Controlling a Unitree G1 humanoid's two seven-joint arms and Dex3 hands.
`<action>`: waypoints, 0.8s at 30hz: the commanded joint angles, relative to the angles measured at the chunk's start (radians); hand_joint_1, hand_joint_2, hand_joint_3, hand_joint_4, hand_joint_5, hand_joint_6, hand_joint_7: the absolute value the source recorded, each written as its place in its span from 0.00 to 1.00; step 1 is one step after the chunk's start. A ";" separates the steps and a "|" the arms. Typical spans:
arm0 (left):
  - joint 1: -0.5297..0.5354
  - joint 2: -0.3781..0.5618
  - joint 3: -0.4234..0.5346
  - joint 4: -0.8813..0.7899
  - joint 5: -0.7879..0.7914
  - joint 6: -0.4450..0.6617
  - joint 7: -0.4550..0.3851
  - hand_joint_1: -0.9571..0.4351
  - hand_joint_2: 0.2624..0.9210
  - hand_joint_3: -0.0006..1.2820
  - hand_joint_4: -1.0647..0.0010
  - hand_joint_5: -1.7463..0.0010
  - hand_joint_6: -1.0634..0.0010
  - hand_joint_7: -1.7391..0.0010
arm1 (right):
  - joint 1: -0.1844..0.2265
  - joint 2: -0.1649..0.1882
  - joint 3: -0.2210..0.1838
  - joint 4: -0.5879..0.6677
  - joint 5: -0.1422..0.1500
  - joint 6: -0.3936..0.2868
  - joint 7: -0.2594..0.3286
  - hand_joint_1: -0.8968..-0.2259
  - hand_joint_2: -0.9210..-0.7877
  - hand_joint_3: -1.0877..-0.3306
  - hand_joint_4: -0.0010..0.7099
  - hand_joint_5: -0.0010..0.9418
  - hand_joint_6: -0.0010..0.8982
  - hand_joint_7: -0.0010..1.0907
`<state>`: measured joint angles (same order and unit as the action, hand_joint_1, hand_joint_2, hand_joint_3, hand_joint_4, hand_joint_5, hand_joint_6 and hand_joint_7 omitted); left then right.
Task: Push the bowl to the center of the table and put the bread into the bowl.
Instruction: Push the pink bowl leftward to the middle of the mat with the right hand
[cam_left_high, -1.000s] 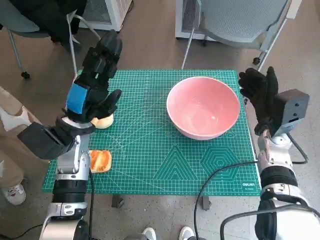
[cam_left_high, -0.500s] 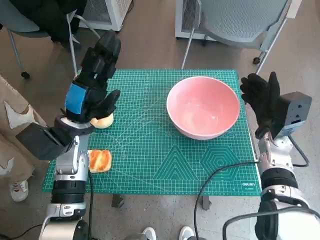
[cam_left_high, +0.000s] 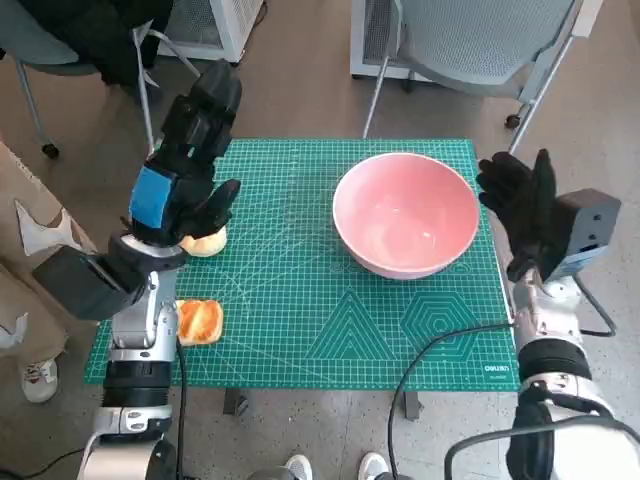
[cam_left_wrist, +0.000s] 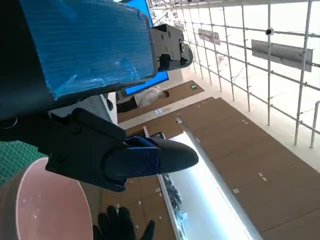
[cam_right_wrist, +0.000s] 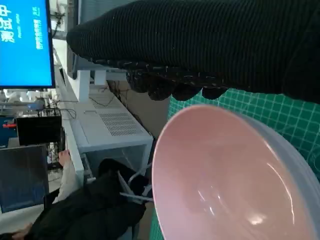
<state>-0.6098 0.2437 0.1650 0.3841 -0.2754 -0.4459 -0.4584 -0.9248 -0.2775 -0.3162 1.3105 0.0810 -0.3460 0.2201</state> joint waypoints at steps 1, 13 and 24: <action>0.012 0.015 0.005 -0.019 0.007 0.009 0.005 0.16 1.00 0.35 0.97 1.00 0.93 0.87 | 0.030 0.028 -0.003 0.017 0.005 0.016 0.007 0.28 0.00 0.31 0.15 0.01 0.06 0.27; 0.011 0.023 0.010 -0.020 0.001 0.015 0.002 0.16 1.00 0.35 0.97 1.00 0.94 0.87 | 0.026 0.069 0.008 0.015 -0.003 0.016 0.010 0.28 0.00 0.32 0.16 0.01 0.07 0.26; 0.016 0.023 0.012 -0.027 -0.001 0.019 0.006 0.16 1.00 0.35 0.97 1.00 0.94 0.86 | 0.019 0.093 0.024 0.015 -0.011 0.015 0.024 0.26 0.00 0.32 0.16 0.00 0.07 0.25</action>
<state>-0.6054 0.2615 0.1722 0.3750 -0.2757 -0.4362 -0.4563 -0.9240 -0.1994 -0.2971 1.3106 0.0745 -0.3461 0.2297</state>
